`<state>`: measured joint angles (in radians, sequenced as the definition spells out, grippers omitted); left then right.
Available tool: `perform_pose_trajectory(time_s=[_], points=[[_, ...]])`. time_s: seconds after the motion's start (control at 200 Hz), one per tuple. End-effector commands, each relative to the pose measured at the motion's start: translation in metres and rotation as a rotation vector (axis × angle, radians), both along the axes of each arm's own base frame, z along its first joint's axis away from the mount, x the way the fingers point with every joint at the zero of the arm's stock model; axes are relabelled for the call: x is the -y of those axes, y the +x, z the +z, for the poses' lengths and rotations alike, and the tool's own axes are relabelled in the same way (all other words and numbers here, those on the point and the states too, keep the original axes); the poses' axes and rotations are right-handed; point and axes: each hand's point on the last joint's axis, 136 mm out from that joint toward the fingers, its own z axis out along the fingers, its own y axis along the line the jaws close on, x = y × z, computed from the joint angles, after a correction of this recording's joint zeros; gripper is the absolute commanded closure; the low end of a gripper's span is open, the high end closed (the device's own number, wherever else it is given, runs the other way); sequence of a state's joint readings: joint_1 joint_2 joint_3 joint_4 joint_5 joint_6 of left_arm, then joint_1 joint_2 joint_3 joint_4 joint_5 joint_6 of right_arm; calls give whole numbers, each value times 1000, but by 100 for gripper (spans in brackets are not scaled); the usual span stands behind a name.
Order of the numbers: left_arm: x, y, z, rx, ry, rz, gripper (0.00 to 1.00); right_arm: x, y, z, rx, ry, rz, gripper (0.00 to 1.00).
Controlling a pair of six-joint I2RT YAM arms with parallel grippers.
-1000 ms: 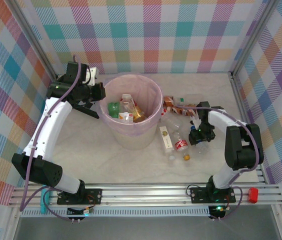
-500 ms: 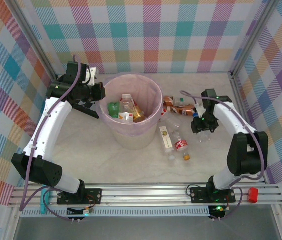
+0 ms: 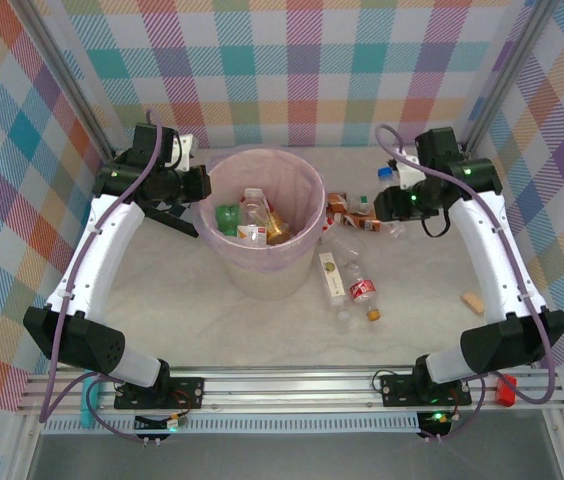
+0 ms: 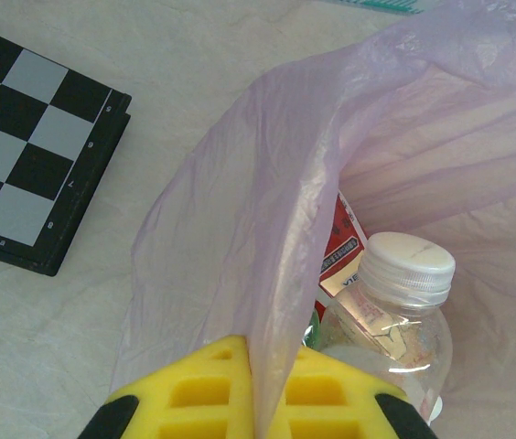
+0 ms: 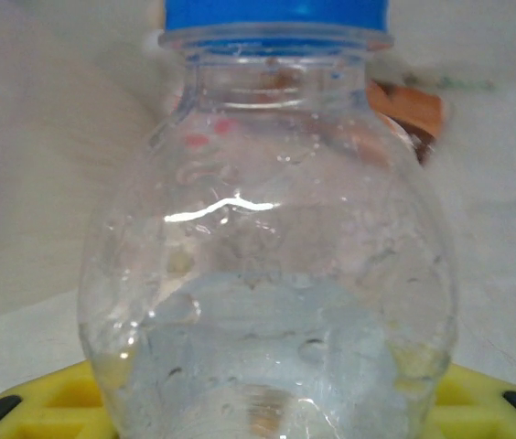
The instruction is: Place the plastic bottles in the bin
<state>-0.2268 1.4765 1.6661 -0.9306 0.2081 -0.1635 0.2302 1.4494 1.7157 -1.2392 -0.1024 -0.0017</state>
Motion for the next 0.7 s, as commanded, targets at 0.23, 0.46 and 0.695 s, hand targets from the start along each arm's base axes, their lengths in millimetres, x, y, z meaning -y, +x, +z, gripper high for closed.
perform_pose_trajectory(time_s=[0.23,0.46,0.695], points=[[4,1,-9,-38,-39,5,100,-115,-13,84,158,106,240,60],[5,2,-10,-42,-44,6,100,-192,-9,79,155,108,393,60],[5,1,-9,-39,-43,7,100,-219,10,14,58,-55,386,60]])
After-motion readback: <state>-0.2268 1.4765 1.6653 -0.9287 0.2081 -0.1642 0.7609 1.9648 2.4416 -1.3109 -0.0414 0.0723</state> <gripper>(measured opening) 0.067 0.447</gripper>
